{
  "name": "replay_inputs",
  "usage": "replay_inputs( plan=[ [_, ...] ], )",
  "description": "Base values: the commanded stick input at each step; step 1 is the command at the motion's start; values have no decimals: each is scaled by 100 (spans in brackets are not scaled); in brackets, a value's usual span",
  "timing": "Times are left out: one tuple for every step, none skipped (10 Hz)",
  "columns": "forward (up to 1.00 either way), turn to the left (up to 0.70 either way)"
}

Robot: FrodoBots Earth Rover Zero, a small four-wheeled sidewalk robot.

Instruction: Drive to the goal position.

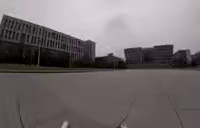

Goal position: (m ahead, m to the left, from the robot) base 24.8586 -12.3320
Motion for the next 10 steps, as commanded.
replay_inputs(
  plan=[
    [70, -32],
    [70, -32],
    [70, -32],
    [70, -32],
    [70, -32],
    [70, -11],
    [70, -1],
    [70, 0],
    [70, 0],
    [70, 0]
  ],
)
